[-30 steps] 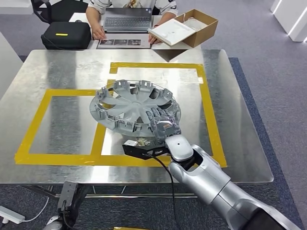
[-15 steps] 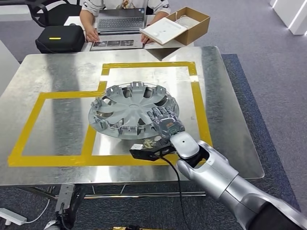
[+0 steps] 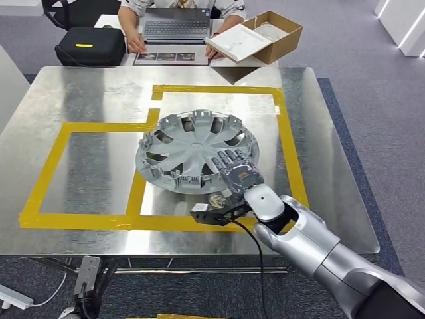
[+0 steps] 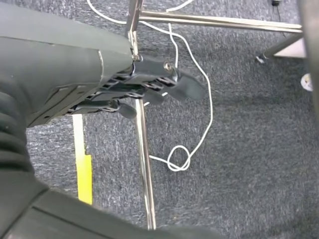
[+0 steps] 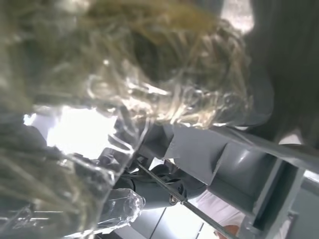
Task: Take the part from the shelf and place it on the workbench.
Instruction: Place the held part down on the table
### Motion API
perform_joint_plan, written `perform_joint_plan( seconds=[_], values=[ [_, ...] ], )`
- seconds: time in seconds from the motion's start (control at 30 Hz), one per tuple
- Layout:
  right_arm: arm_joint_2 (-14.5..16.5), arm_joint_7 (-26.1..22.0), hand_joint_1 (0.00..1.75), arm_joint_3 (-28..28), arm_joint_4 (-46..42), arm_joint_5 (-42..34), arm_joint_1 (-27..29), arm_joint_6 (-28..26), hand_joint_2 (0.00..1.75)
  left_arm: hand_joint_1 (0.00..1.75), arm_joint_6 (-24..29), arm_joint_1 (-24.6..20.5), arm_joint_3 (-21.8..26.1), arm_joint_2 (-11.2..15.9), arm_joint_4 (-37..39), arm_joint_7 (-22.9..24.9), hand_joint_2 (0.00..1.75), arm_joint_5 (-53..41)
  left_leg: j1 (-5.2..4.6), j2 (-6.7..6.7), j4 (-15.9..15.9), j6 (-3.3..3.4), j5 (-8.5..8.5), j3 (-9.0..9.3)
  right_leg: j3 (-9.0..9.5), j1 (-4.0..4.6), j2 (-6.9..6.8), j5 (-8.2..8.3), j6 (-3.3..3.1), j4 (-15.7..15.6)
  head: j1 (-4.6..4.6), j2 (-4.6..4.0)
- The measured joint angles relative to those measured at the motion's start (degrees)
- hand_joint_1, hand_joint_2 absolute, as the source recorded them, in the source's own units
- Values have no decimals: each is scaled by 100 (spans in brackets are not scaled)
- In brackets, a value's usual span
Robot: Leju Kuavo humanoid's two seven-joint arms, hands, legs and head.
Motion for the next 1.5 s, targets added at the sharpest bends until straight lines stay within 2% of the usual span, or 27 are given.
perform_joint_plan(
  seconds=[0.07, 0.1, 0.17, 0.23, 0.3, 0.33, 0.4, 0.43, 0.47, 0.5, 0.6, 0.67, 0.73, 0.8, 0.83, 0.9, 0.93, 0.97, 1.0, 1.03, 1.1, 1.17, 1.27, 1.33, 1.43, 1.47, 1.5],
  values=[
    [-54, -5, 0, 21, -59, -98, -8, 4, 0, 0, 0, -1, 21, -7, 7, -2, 0, -19, -1, -5, 8, -18, -11, 8, 366, 4, -4, 413, -42, -795, 0, -1],
    [-79, -12, 0, 24, -93, -142, -15, 8, 0, 0, 0, -2, 36, -11, 11, -3, 0, -27, -11, -7, 20, -36, -16, 0, 548, 11, -5, 538, -67, -1157, -1, -1],
    [-128, -46, 0, 29, -152, -202, -24, 31, 0, 0, 0, 0, 67, -15, 21, -9, 0, -32, -22, -7, 29, -88, -11, -23, 710, 29, -1, 591, -107, -1465, -5, -1],
    [-188, -111, 0, 47, -214, -218, -37, 79, 0, 0, 1, 2, 92, -14, 31, -14, 0, -37, -18, -7, 23, -149, -7, -34, 723, 26, 6, 606, -152, -1489, -7, 0],
    [-241, -204, 0, 80, -277, -203, -79, 154, 0, 0, 4, -1, 107, -9, 37, -19, 0, -48, -9, -3, 167, -211, -127, -92, 743, 0, 6, 632, -211, -1526, -22, 1],
    [-262, -258, 0, 98, -306, -186, -108, 198, 0, 0, 8, -3, 115, -3, 39, -22, 0, -54, -2, 0, 395, -241, -270, -192, 755, -14, 4, 642, -233, -1541, -33, 1],
    [-316, -357, 0, 148, -346, -146, -158, 288, 0, 0, 15, -6, 126, 1, 43, -27, 0, -70, 10, 3, 1134, -287, -619, -531, 760, -15, 2, 641, -251, -1543, -49, 1],
    [-347, -391, 0, 179, -359, -123, -170, 314, 0, 0, 17, -5, 128, 1, 46, -29, 0, -76, 15, 3, 1451, -300, -717, -686, 762, -15, 0, 639, -252, -1541, -47, 1],
    [-381, -414, 0, 214, -373, -96, -180, 330, 0, 0, 18, -4, 130, 0, 51, -31, 0, -84, 18, 3, 1603, -307, -711, -767, 765, -15, 1, 636, -252, -1539, -48, 1],
    [-414, -426, 0, 250, -391, -63, -193, 334, 0, 0, 19, -3, 133, 1, 56, -32, 0, -89, 21, 3, 1536, -307, -594, -745, 770, -17, 4, 630, -249, -1534, -48, 1],
    [-509, -433, 0, 346, -474, 22, -259, 331, 0, 0, 25, 2, 143, 3, 73, -45, 0, -95, 28, 3, 531, -282, -55, -279, 778, -9, 25, 590, -202, -1499, -49, 1],
    [-572, -438, 0, 400, -516, 43, -292, 330, 0, 0, 25, 1, 150, -3, 83, -55, 0, -96, 19, 2, 141, -228, 13, -107, 747, 16, 30, 573, -148, -1474, -48, 1],
    [-627, -443, 0, 456, -540, 53, -302, 330, 0, 0, 24, 0, 159, -8, 90, -57, 0, -95, 9, -2, 103, -150, -16, -101, 733, 22, 20, 572, -89, -1480, -47, 1],
    [-670, -444, 0, 509, -557, 56, -311, 329, 0, 0, 25, 3, 164, -9, 93, -61, 0, -96, 15, -2, 77, -69, -6, -88, 663, 12, 7, 468, -33, -1356, -37, 0],
    [-687, -445, 0, 532, -565, 58, -316, 328, 0, 0, 26, 1, 166, -9, 93, -62, 0, -96, 20, 0, 65, -31, 0, -81, 548, 8, 4, 329, -11, -1119, -30, 0],
    [-717, -445, 0, 577, -573, 60, -315, 329, 0, 0, 26, -2, 168, -9, 97, -63, 0, -96, 8, 2, 65, 14, -5, -78, 181, 6, -2, -34, 13, -353, -17, 0],
    [-730, -446, 0, 604, -573, 60, -310, 329, 0, 0, 26, -2, 168, -9, 99, -63, 0, -96, 0, 1, 66, 22, -7, -77, 2, 6, -2, -160, 18, 12, -19, 0],
    [-740, -446, 0, 630, -573, 59, -306, 330, 0, 0, 26, -2, 169, -10, 102, -63, 0, -96, -7, -1, 67, 26, -9, -75, -101, 7, -1, -186, 18, 204, -18, 1],
    [-751, -444, 0, 652, -575, 54, -305, 330, 0, 0, 27, -2, 170, -10, 104, -63, 0, -96, -12, -3, 68, 26, -9, -69, -96, 8, -1, -98, 8, 169, -17, 1],
    [-763, -436, 0, 666, -584, 41, -307, 329, 0, 0, 28, -3, 175, -11, 107, -63, 0, -96, -17, -5, 68, 25, -10, -62, 24, 9, -1, 84, -10, -94, -17, 1],
    [-796, -405, 0, 675, -621, -14, -321, 325, 0, 0, 30, -4, 200, -14, 113, -65, 0, -96, -35, -9, 74, 12, -17, -54, 427, 20, -3, 460, -64, -908, -18, 1],
    [-835, -369, 0, 675, -683, -114, -340, 312, 0, 0, 32, -5, 232, -17, 119, -69, 0, -98, -53, -12, 85, -31, -13, -70, 680, 35, -1, 583, -102, -1384, -27, 0],
    [-916, -300, 0, 652, -787, -349, -339, 289, 0, 0, 30, -6, 261, -17, 128, -77, 0, -108, -44, -9, 77, -126, 5, -83, 725, 38, 7, 595, -158, -1470, -31, 1],
    [-947, -256, 0, 602, -845, -499, -341, 269, 0, 0, 25, -8, 264, -10, 129, -82, 0, -116, -42, -2, 229, -193, -123, -140, 753, 8, 5, 634, -212, -1525, -39, 1],
    [-952, -203, 0, 491, -923, -696, -324, 194, 0, 0, 12, -21, 267, 0, 132, -85, 0, -132, -26, 3, 1158, -256, -619, -555, 771, -6, 6, 645, -242, -1549, -62, 1],
    [-955, -178, 0, 456, -936, -769, -291, 156, 0, 0, 7, -23, 267, -1, 134, -85, 0, -142, -20, 3, 1447, -263, -711, -693, 774, -5, 4, 643, -244, -1548, -61, 1],
    [-959, -149, 0, 412, -946, -872, -242, 97, 0, 0, 3, -24, 267, -1, 136, -85, 0, -153, -15, 3, 1572, -266, -699, -754, 776, -6, 4, 640, -243, -1546, -61, 1]
  ],
)
